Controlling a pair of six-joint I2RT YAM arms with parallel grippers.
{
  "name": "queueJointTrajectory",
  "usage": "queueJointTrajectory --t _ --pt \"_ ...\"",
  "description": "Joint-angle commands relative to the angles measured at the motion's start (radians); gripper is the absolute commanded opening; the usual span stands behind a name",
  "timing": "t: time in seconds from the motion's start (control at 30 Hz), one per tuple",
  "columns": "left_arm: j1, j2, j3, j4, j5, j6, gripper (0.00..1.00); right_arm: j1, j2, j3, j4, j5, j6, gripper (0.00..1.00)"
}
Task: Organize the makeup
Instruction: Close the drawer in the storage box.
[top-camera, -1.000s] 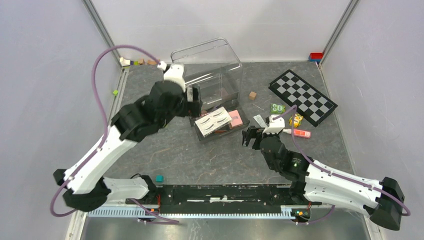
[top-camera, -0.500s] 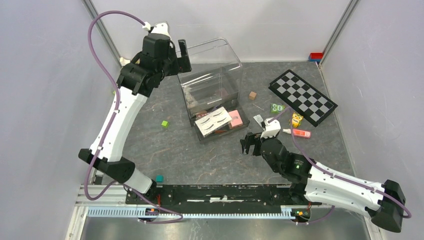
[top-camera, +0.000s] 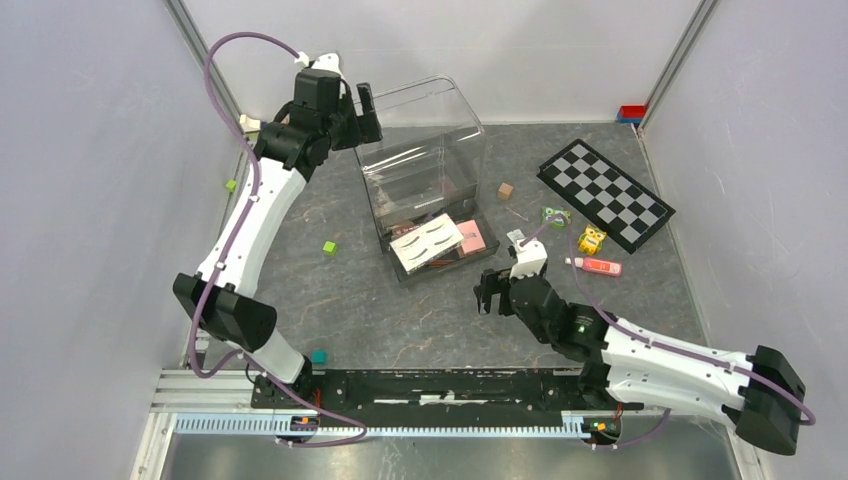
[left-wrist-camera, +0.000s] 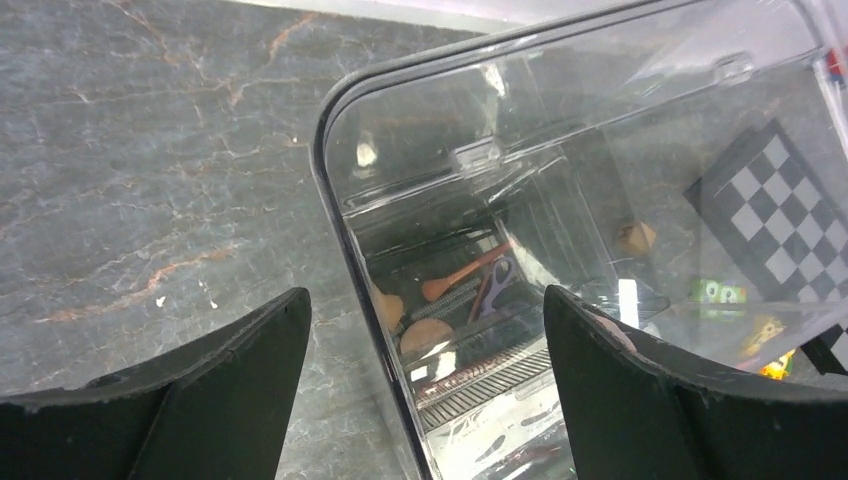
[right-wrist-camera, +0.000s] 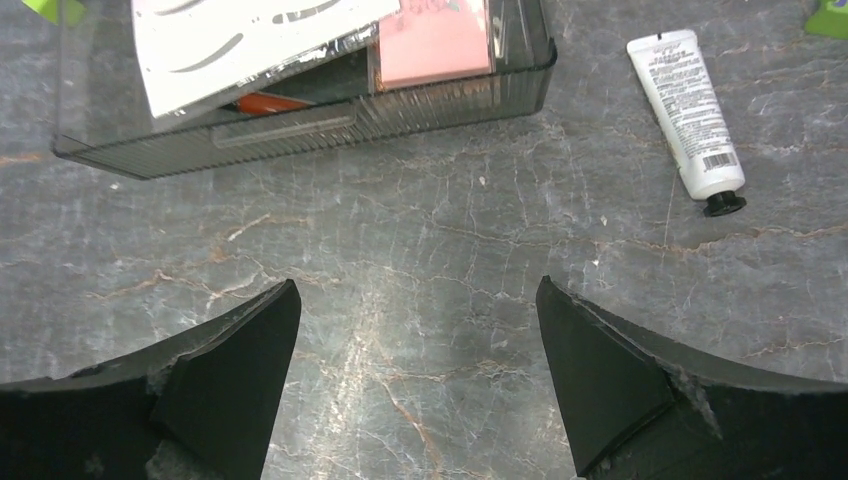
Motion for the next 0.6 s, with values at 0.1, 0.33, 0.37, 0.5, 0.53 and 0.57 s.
queueJointTrajectory --t 0.1,0.33,0.37,0.5,0.53,0.57 --pt "0.008 -0.004 -0.097 0.121 0.042 0.044 0.91 -0.002 0.134 0.027 0.014 0.029 0.024 0.96" --pt "0.006 -0.021 -0.186 0.153 0.058 0.072 0.9 -0.013 0.281 0.062 0.092 0.072 0.017 0.97" --pt "0.007 -0.025 -0.198 0.158 0.058 0.074 0.9 -0.015 0.297 0.065 0.115 0.073 0.016 0.97" --pt "0.007 -0.036 -0.234 0.177 0.061 0.079 0.9 -0.031 0.36 0.067 0.241 0.044 0.004 0.98" --pt "0.006 -0.035 -0.236 0.178 0.062 0.079 0.9 -0.035 0.374 0.071 0.27 0.037 -0.001 0.97" --pt "0.007 -0.034 -0.238 0.177 0.062 0.079 0.9 -0.039 0.389 0.074 0.301 0.036 -0.008 0.97"
